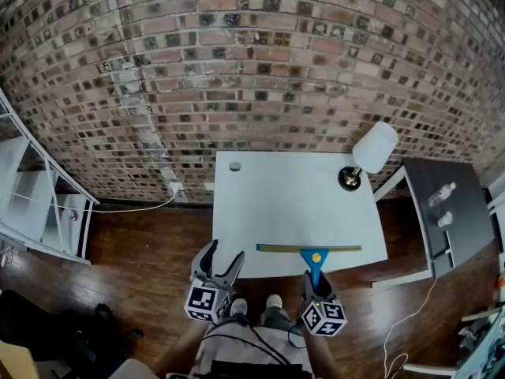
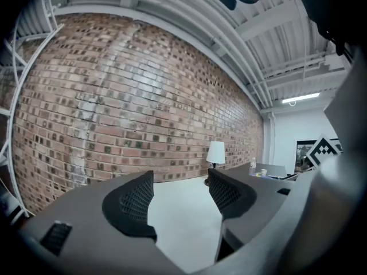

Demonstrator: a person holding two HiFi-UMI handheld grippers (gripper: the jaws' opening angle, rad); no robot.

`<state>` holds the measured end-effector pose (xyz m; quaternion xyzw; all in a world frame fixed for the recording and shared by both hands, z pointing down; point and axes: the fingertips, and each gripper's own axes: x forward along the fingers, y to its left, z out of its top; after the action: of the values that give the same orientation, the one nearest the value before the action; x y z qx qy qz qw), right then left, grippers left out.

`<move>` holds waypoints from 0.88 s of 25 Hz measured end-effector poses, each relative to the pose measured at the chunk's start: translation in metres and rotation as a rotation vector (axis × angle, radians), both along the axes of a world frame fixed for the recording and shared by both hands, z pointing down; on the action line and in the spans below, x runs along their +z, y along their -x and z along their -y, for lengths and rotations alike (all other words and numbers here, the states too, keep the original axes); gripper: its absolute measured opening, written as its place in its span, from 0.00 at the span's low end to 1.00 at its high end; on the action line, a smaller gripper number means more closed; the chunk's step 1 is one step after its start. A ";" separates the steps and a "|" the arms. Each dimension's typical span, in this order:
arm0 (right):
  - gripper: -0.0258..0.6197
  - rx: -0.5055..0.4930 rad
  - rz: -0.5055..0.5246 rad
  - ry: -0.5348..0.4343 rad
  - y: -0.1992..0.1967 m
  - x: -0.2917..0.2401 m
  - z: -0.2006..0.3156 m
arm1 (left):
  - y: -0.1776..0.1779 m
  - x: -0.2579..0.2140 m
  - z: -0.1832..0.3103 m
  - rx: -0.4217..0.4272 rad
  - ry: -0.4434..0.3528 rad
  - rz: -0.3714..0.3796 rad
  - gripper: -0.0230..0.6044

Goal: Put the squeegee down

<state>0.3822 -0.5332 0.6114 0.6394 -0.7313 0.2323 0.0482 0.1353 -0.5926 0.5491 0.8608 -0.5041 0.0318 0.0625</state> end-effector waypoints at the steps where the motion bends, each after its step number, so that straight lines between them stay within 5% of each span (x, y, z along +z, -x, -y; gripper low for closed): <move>1: 0.28 -0.011 -0.004 0.023 -0.003 0.011 0.013 | -0.003 -0.001 0.008 -0.005 0.001 0.003 0.50; 13: 0.28 -0.132 -0.131 0.186 -0.034 0.129 0.297 | -0.013 0.019 0.036 -0.166 0.153 0.036 0.50; 18: 0.28 -0.086 -0.144 0.320 -0.048 0.185 0.408 | 0.007 0.048 0.032 -0.282 0.228 0.093 0.50; 22: 0.28 -0.038 -0.137 0.398 -0.053 0.216 0.452 | -0.004 0.046 0.039 -0.289 0.277 0.099 0.50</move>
<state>0.4352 -0.9853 0.8270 0.6178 -0.6779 0.3271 0.2277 0.1391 -0.6314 0.5952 0.7600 -0.6157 0.1339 0.1594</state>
